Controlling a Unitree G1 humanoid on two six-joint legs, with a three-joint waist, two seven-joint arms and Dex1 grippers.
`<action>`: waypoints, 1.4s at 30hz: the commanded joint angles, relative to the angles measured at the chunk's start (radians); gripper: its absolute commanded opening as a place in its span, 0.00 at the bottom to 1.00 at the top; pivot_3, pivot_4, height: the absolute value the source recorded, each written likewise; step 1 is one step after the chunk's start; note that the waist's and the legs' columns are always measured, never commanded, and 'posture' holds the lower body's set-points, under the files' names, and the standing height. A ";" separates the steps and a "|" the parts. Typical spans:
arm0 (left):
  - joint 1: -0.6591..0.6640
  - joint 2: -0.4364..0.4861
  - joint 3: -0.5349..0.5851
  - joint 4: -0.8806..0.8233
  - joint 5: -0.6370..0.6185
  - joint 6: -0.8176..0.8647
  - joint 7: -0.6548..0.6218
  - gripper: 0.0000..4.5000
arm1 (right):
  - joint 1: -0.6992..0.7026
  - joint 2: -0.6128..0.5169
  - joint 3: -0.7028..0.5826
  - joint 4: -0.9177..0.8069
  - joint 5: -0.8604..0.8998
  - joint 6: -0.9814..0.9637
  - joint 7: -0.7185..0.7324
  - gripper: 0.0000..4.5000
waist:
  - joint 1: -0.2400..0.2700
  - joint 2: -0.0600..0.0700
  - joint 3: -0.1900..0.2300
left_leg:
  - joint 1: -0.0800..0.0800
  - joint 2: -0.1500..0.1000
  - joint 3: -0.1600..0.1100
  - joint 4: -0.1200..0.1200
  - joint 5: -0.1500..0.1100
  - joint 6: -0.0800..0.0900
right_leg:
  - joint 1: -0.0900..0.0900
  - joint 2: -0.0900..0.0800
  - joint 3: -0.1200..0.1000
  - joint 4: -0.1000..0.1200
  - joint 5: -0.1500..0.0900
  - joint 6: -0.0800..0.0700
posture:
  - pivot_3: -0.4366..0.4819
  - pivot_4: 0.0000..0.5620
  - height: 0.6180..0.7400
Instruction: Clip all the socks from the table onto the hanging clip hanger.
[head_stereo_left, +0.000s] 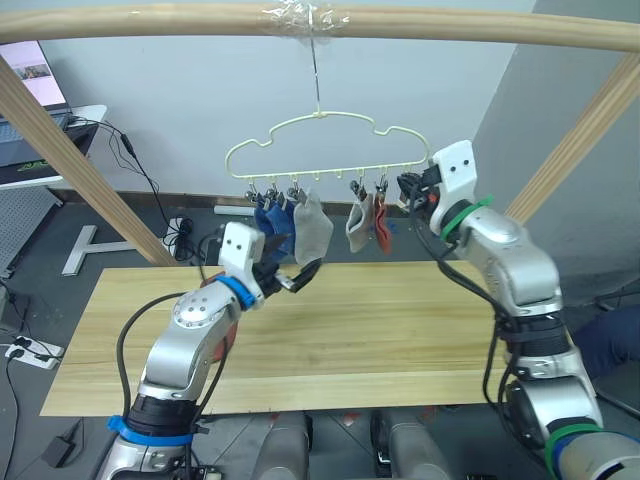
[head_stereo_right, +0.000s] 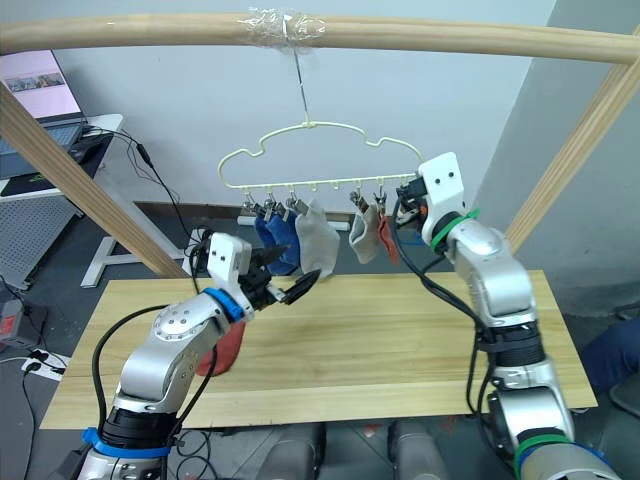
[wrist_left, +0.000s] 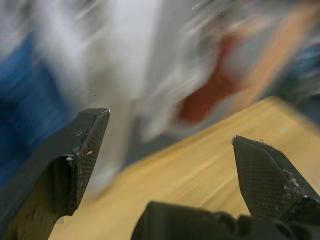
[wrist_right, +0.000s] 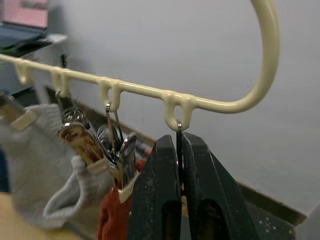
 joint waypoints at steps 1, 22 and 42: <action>0.024 0.052 0.052 0.108 0.072 -0.097 0.022 1.00 | -0.022 -0.059 -0.013 -0.102 0.081 0.181 0.068 0.00 | 0.000 0.000 0.000 | 0.000 0.000 0.000 0.000 0.000 0.000 | 0.000 0.000 0.000 0.000 0.000 0.000 | 0.57 0.36 1.00; -0.128 0.111 0.102 0.739 0.155 -0.027 0.040 1.00 | -0.229 -0.050 -0.121 -0.134 0.266 0.564 0.028 0.00 | -0.006 0.000 0.001 | -0.001 0.000 0.000 -0.001 0.000 0.000 | -0.002 -0.001 -0.001 0.000 0.000 0.001 | 0.57 0.40 1.00; -0.068 0.093 0.087 0.688 0.139 0.002 -0.064 0.27 | -0.223 -0.065 -0.138 -0.099 0.270 0.559 0.020 0.00 | -0.024 0.000 0.001 | -0.001 0.000 0.001 -0.001 0.000 0.000 | -0.002 -0.002 0.000 0.000 -0.001 0.001 | 0.56 0.40 1.00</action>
